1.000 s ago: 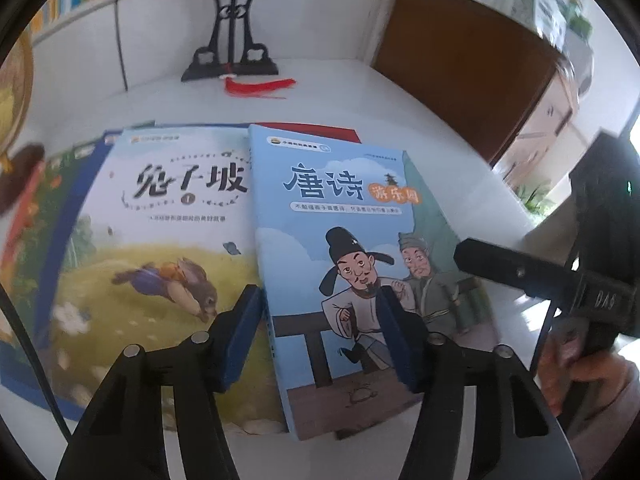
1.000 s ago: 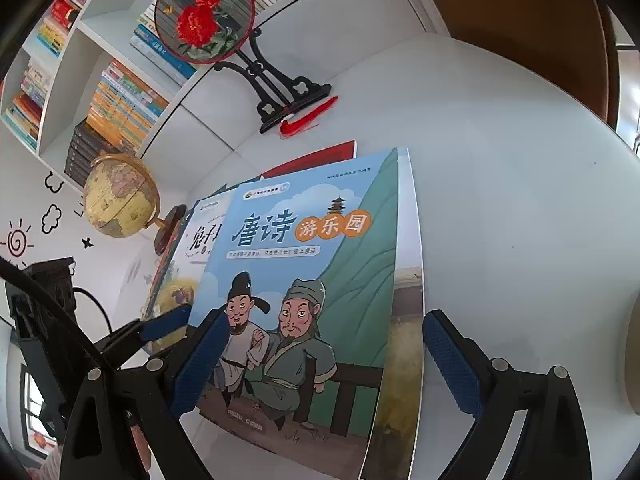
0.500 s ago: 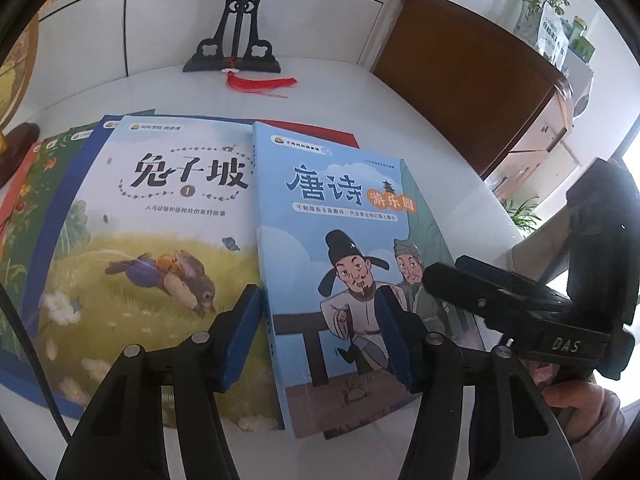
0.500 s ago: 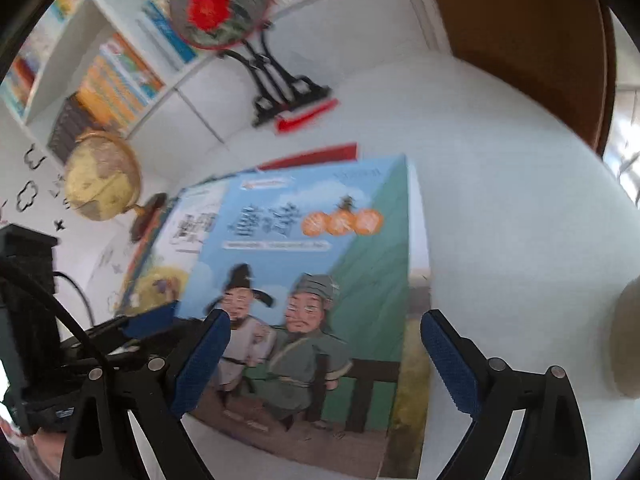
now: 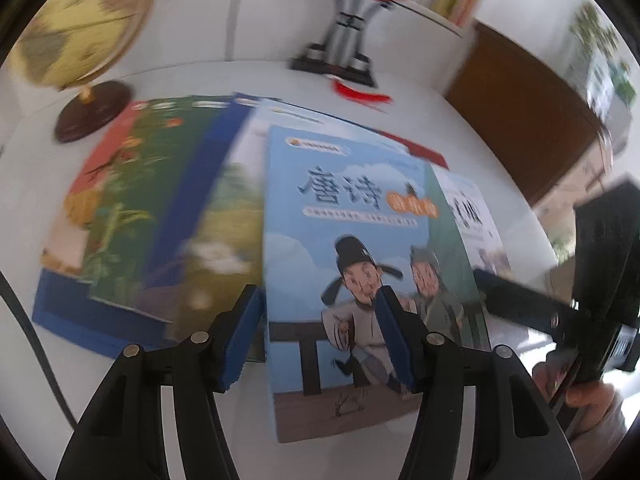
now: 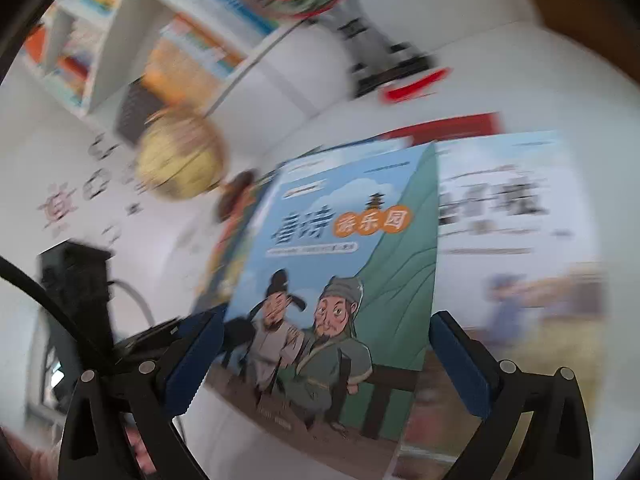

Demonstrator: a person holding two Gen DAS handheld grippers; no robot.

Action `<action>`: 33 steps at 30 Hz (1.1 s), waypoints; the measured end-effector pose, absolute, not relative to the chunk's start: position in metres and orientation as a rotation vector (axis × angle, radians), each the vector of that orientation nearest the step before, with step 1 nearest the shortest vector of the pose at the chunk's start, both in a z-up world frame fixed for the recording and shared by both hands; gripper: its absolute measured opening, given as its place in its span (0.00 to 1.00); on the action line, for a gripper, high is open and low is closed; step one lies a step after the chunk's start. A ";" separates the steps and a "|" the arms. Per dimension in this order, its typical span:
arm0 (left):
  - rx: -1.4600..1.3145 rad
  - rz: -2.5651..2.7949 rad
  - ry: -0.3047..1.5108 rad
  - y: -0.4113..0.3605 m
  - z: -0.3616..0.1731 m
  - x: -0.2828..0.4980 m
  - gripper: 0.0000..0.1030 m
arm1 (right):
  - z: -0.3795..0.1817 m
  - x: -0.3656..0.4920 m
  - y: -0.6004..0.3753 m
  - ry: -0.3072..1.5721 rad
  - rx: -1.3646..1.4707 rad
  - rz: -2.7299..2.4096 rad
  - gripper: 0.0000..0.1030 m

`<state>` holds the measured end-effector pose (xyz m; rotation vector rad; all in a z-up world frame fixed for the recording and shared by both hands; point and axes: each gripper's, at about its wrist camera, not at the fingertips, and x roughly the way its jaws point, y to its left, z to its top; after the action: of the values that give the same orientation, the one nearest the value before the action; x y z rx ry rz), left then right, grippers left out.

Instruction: Organize books

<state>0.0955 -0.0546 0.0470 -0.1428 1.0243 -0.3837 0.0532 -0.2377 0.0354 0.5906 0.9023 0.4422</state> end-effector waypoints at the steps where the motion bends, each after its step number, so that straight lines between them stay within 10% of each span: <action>1: -0.167 -0.389 1.028 -0.052 0.047 0.097 0.56 | 0.035 0.052 -0.234 0.907 0.579 0.450 0.95; 10: -0.086 -0.366 1.027 -0.060 0.045 0.094 0.76 | 0.029 0.054 -0.235 0.888 0.694 0.462 0.88; 14: -0.090 -0.334 1.038 -0.040 0.045 0.087 0.76 | 0.032 0.045 -0.245 0.855 0.801 0.556 0.38; 21: -0.273 -0.284 1.190 -0.005 0.020 0.083 0.76 | 0.011 0.041 -0.221 0.950 0.779 0.534 0.36; 33: -0.383 -0.315 1.173 0.013 0.024 0.078 0.29 | 0.008 0.013 -0.207 1.067 0.816 0.501 0.37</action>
<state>0.0784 0.0126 0.0237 -0.3827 1.1733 -0.3155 0.0127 -0.2066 0.0075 0.8161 1.0671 0.5013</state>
